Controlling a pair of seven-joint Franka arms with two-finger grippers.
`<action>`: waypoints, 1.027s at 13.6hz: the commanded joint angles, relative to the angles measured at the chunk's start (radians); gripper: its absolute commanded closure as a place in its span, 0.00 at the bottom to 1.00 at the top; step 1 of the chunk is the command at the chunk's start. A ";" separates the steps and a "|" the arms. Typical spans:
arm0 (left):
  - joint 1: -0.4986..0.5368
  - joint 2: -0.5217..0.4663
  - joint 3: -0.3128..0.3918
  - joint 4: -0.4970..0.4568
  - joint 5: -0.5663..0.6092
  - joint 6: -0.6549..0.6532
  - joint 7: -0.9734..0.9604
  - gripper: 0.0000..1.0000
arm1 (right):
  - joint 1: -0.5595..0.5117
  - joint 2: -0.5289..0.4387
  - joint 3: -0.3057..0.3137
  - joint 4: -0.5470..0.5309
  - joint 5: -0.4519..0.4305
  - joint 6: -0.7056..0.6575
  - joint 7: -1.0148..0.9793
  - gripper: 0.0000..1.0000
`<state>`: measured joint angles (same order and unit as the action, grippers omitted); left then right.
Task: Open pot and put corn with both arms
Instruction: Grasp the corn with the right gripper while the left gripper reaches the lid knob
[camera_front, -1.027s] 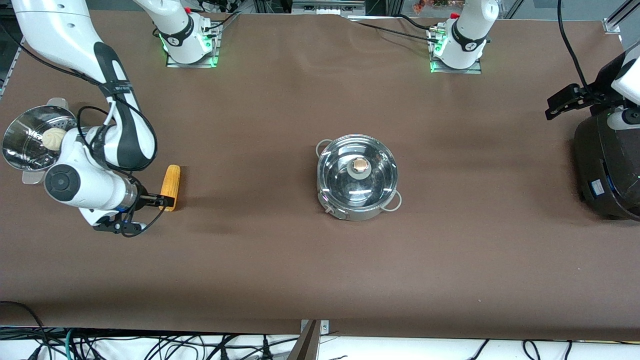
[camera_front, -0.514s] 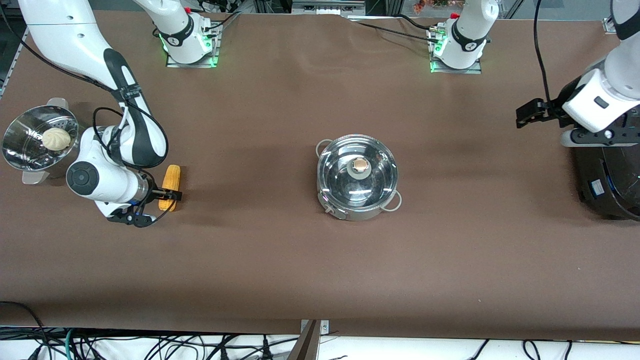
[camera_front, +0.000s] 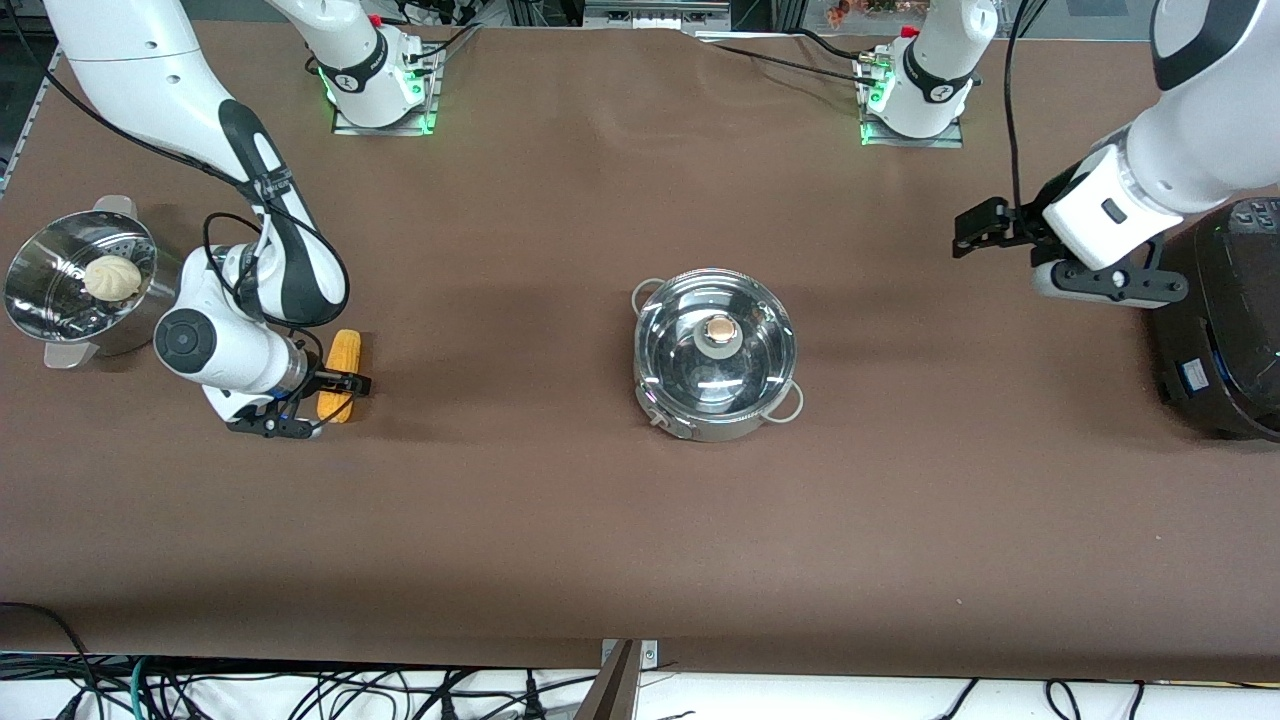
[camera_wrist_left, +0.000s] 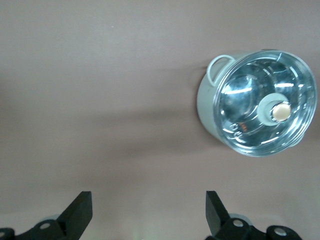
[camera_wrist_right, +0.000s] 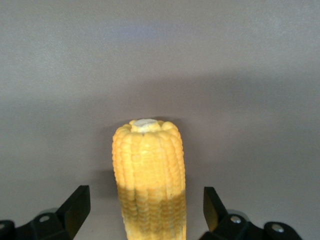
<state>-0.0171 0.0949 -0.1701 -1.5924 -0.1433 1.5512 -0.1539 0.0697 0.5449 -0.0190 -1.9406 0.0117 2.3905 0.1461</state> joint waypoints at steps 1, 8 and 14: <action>-0.026 0.032 -0.066 0.002 -0.015 0.052 -0.160 0.00 | -0.005 -0.056 0.001 -0.090 0.004 0.065 -0.008 0.00; -0.187 0.163 -0.146 0.000 0.060 0.231 -0.528 0.00 | -0.005 -0.075 -0.019 -0.103 0.002 0.153 -0.059 0.00; -0.317 0.331 -0.189 0.011 0.270 0.366 -0.752 0.00 | -0.005 -0.089 -0.019 -0.161 0.002 0.222 -0.059 0.00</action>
<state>-0.3076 0.3786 -0.3466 -1.6031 0.0544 1.8955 -0.8465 0.0684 0.4989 -0.0402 -2.0242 0.0117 2.5550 0.1051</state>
